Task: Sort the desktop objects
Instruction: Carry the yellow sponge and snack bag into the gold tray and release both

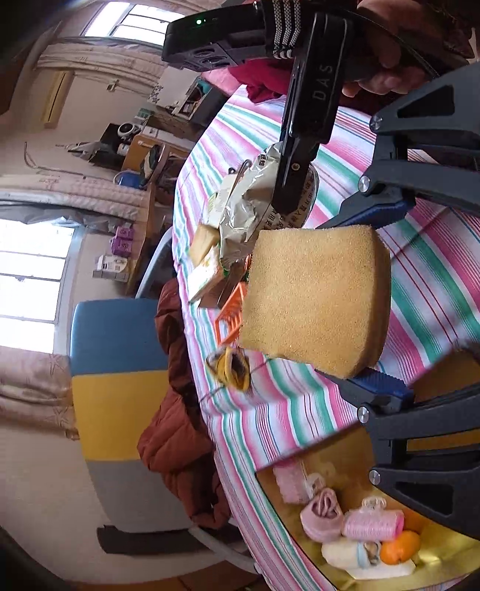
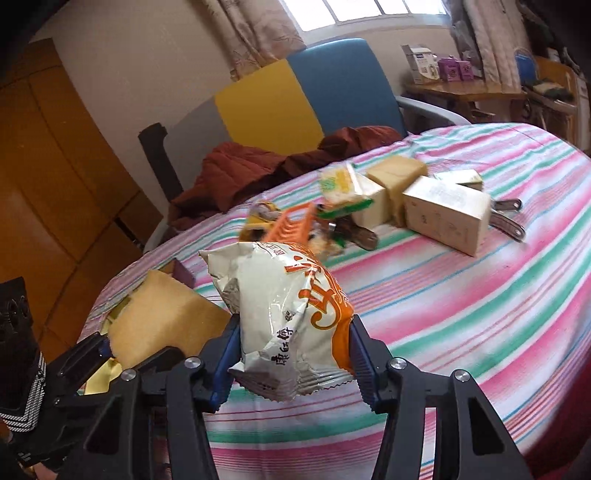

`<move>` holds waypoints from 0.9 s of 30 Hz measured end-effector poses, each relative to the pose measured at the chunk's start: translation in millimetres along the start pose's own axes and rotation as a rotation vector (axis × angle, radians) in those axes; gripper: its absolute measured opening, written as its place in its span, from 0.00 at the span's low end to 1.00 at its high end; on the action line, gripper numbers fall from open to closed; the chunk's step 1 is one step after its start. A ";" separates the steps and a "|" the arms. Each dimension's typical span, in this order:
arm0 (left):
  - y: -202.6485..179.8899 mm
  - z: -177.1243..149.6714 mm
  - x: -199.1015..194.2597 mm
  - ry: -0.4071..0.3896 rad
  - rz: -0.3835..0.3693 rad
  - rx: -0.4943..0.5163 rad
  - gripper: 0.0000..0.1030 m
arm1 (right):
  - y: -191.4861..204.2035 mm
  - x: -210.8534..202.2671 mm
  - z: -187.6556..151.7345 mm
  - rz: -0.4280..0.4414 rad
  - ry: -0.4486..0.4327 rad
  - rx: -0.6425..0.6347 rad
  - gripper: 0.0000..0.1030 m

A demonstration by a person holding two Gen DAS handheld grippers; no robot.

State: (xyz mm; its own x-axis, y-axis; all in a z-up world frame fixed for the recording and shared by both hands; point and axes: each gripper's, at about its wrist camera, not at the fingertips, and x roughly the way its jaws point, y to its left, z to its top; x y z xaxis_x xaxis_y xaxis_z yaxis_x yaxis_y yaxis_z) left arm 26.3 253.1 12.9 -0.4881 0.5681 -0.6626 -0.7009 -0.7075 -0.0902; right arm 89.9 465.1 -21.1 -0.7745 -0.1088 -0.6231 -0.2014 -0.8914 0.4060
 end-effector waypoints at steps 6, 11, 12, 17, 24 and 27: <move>38.3 -3.9 -28.9 -0.031 0.067 -0.074 0.63 | 50.5 5.5 7.5 0.049 -0.010 -0.071 0.54; 74.6 -18.0 -46.6 -0.033 0.130 -0.137 0.63 | 91.6 19.4 4.6 0.107 0.019 -0.122 0.54; 84.4 -23.1 -49.4 -0.027 0.147 -0.155 0.63 | 101.6 23.5 2.9 0.120 0.029 -0.135 0.54; 128.4 -51.5 -59.3 0.013 0.203 -0.255 0.63 | 147.9 44.6 -10.1 0.178 0.081 -0.212 0.54; 185.0 -97.1 -75.8 0.079 0.289 -0.369 0.63 | 208.0 77.7 -45.0 0.216 0.213 -0.347 0.54; 202.6 -113.4 -82.7 0.094 0.320 -0.413 0.63 | 220.7 87.0 -56.6 0.228 0.259 -0.369 0.54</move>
State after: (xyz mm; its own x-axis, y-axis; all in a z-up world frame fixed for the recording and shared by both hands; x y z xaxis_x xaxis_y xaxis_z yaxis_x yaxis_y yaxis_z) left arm -16.4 15.1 -34.9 -0.5820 0.2695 -0.7673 -0.2518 -0.9568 -0.1450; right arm 11.9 234.0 -23.5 -0.5906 -0.3823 -0.7107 0.2172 -0.9235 0.3163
